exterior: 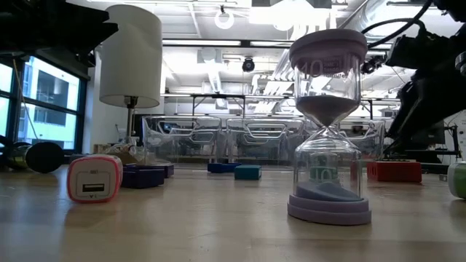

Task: Pick & Place Office items
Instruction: Put the right red charger adapter into the left transparent bin

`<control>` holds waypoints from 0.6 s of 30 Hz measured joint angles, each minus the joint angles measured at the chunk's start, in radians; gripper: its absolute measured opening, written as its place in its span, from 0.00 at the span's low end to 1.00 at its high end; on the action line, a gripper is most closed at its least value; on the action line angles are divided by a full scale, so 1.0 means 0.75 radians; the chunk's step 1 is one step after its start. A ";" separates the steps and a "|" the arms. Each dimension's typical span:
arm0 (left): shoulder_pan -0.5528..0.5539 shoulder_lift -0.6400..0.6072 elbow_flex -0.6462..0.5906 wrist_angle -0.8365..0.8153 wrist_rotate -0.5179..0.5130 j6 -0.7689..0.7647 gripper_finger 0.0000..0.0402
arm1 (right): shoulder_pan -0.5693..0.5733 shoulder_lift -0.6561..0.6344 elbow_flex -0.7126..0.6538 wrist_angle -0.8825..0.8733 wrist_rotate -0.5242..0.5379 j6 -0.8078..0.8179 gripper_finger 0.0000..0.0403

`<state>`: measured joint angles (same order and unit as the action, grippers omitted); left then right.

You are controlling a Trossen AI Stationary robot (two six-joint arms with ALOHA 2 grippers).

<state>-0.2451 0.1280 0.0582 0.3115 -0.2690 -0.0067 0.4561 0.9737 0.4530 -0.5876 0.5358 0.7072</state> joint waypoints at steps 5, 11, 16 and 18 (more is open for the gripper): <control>0.000 0.000 0.000 0.000 0.000 0.000 0.34 | -0.001 0.039 -0.001 0.025 0.012 0.009 0.68; 0.000 0.000 0.000 0.000 0.000 0.000 0.34 | -0.002 0.119 0.001 0.073 0.007 0.000 0.68; 0.000 0.000 0.000 0.000 0.000 0.001 0.34 | -0.025 0.188 0.001 0.086 -0.017 -0.005 0.68; 0.000 0.000 0.000 0.000 0.000 0.000 0.34 | -0.059 0.216 0.000 0.095 -0.054 0.001 0.68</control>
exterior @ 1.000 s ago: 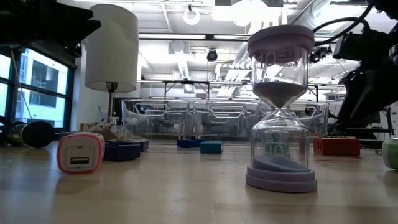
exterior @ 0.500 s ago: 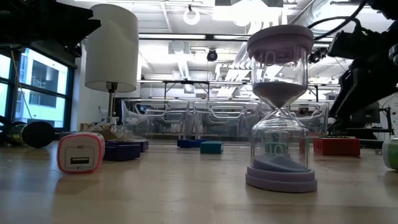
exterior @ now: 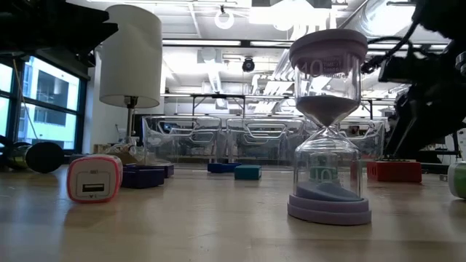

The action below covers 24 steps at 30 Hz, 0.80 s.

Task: Pick & Place Office items
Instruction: Put the right red charger adapter into the left transparent bin

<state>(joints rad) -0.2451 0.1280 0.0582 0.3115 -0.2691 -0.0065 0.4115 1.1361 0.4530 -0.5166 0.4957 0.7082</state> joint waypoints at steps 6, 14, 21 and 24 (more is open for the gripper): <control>0.000 0.000 0.000 0.000 0.000 0.000 0.34 | -0.119 0.102 0.001 0.093 -0.145 -0.053 0.68; 0.000 0.000 0.000 0.000 0.000 0.000 0.34 | -0.231 0.267 0.006 0.216 -0.283 -0.149 0.68; 0.000 0.000 0.000 -0.001 0.000 0.000 0.34 | -0.281 0.324 0.007 0.316 -0.363 -0.184 0.57; 0.000 0.000 0.000 -0.008 0.000 0.000 0.34 | -0.282 0.315 0.004 0.326 -0.370 -0.187 0.49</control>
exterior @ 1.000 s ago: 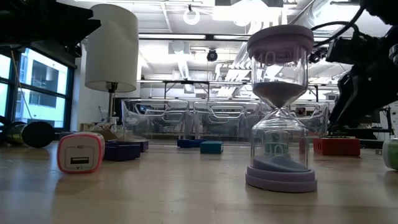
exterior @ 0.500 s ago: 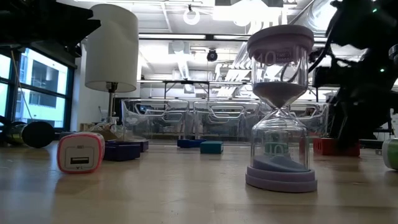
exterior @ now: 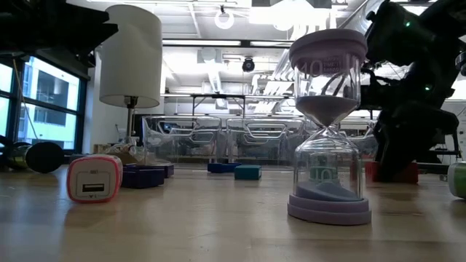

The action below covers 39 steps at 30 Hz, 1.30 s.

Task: Pick & Place Office items
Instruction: Put the right red charger adapter into the left transparent bin

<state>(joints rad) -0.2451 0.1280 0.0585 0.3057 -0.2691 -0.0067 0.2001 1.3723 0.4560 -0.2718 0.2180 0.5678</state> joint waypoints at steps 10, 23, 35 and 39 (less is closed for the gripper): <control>0.000 0.001 0.000 -0.022 0.008 -0.043 0.34 | 0.001 -0.001 0.013 0.012 -0.002 0.016 0.49; 0.000 0.023 0.000 -0.014 0.064 -0.109 0.34 | 0.067 -0.014 0.339 -0.046 0.042 -0.141 0.49; 0.000 0.304 0.000 0.309 0.078 -0.352 0.34 | 0.181 -0.005 0.625 0.036 0.301 -0.509 0.49; 0.000 0.459 0.000 0.491 0.078 -0.420 0.34 | 0.181 -0.004 0.627 0.126 0.305 -0.598 0.49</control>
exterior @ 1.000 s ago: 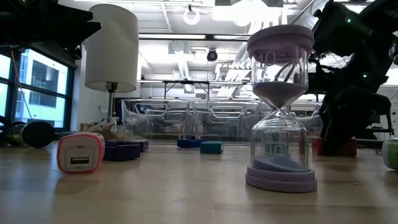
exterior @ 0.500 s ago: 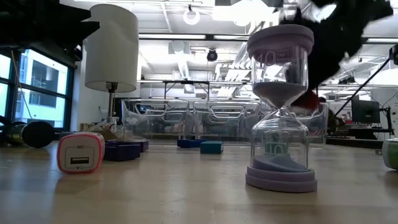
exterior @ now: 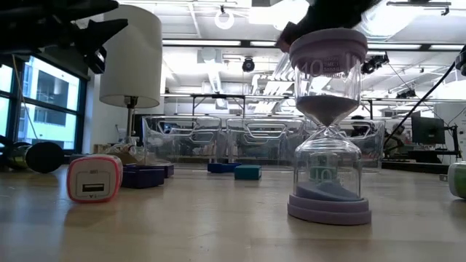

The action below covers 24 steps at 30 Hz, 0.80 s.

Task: Pick & Place Office items
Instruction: Put the right red charger adapter into the left transparent bin

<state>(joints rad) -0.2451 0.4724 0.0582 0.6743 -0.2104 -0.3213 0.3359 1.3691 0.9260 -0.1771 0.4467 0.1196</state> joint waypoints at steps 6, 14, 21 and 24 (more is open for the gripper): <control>0.000 0.251 0.000 0.224 -0.051 -0.150 0.34 | 0.050 0.108 -0.001 0.313 0.009 -0.281 0.49; 0.002 0.576 0.000 0.564 -0.116 -0.481 0.34 | 0.085 0.252 0.001 0.598 0.200 -0.571 0.49; 0.022 0.884 0.023 0.779 -0.232 -0.675 0.34 | 0.084 0.322 0.015 0.675 0.216 -0.594 0.49; 0.045 1.029 0.085 0.829 -0.233 -0.781 0.34 | 0.085 0.334 0.040 0.663 0.221 -0.619 0.49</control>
<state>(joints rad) -0.2113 1.2445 0.1222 1.2960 -0.3855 -0.9073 0.3998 1.6198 0.9557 0.3200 0.6121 -0.3445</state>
